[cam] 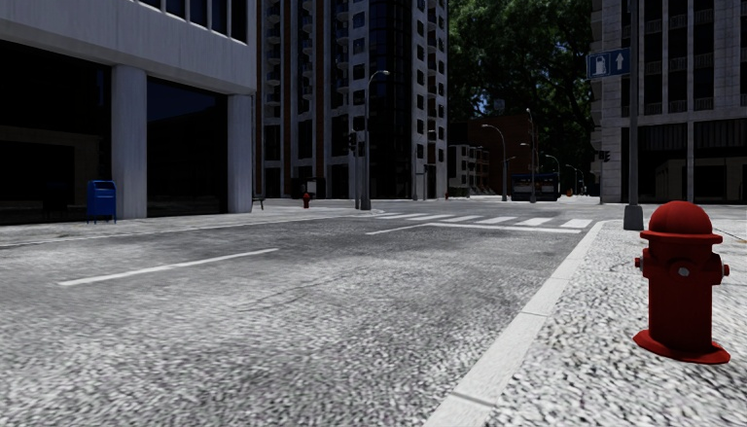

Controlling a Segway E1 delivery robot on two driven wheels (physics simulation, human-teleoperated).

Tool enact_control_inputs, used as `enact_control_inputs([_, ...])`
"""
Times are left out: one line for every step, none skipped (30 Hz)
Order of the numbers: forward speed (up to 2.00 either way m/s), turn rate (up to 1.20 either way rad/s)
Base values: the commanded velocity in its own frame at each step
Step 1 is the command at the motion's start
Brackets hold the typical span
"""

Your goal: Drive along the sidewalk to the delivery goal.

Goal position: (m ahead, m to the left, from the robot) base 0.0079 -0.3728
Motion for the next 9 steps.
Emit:
enact_control_inputs([0.0, 0.0])
enact_control_inputs([0.0, 0.0])
enact_control_inputs([0.0, 0.0])
enact_control_inputs([0.0, 0.0])
enact_control_inputs([0.0, 0.0])
enact_control_inputs([0.0, 0.0])
enact_control_inputs([0.0, 0.0])
enact_control_inputs([0.0, 0.0])
enact_control_inputs([0.0, 0.0])
